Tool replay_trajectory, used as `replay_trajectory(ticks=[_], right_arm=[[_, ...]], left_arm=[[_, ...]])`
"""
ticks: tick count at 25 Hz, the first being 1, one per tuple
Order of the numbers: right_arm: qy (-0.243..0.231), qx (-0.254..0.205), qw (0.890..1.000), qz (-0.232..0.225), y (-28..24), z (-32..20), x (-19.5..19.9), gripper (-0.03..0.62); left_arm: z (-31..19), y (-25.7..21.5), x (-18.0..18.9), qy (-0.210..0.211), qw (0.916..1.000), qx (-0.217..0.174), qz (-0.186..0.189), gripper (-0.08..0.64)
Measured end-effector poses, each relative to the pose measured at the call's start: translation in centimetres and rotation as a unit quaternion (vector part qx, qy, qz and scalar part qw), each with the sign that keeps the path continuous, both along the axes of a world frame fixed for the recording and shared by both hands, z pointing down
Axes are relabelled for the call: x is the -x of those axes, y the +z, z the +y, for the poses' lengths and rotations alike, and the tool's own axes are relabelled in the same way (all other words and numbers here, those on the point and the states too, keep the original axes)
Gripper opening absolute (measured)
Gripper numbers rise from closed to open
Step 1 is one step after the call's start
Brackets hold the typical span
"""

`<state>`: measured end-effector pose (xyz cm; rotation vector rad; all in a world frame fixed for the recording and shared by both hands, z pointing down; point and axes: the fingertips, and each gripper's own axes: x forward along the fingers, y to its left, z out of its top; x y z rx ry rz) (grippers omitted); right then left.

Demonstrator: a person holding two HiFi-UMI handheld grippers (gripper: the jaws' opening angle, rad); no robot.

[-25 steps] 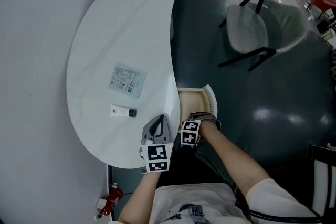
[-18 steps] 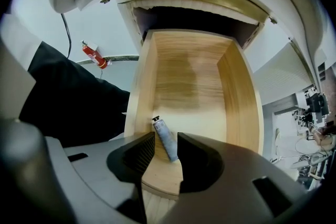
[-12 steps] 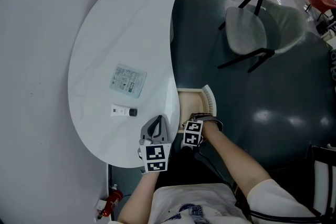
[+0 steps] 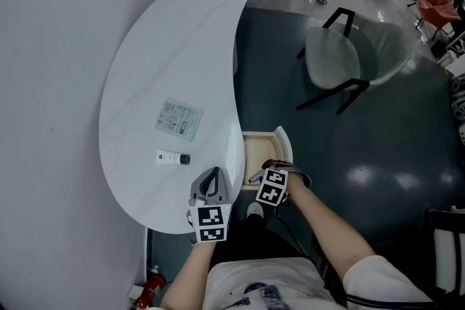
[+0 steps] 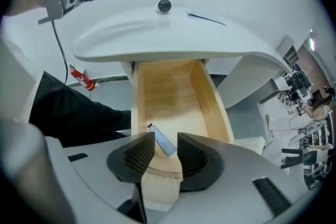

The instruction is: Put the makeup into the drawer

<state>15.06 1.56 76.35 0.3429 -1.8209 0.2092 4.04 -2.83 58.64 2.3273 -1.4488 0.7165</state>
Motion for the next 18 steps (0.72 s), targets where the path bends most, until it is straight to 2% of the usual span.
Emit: replay_trajectory(ticks=[3, 8, 13, 18], right_arm=[[0.046, -0.018, 0.998, -0.029, -2.2, -0.8, 0.1, 0.144], [0.118, -0.044, 0.988, -0.086, -7.1, -2.0, 0.7, 0.144], [0.183, -0.077, 0.967, -0.16, -13.8, -2.8, 1.5, 0.144], [0.21, -0.132, 0.944, -0.219, -21.3, -3.4, 3.3, 0.132]], left_arm=[[0.5, -1.1, 0.6, -0.001, 1.0, -0.008, -0.004, 0.041], [1.0, -3.5, 1.9, -0.008, 0.9997, -0.023, -0.005, 0.041], [1.4, -7.1, 3.4, -0.01, 0.999, -0.043, 0.001, 0.041], [1.6, -10.0, 6.3, -0.016, 0.9981, -0.06, 0.004, 0.041]])
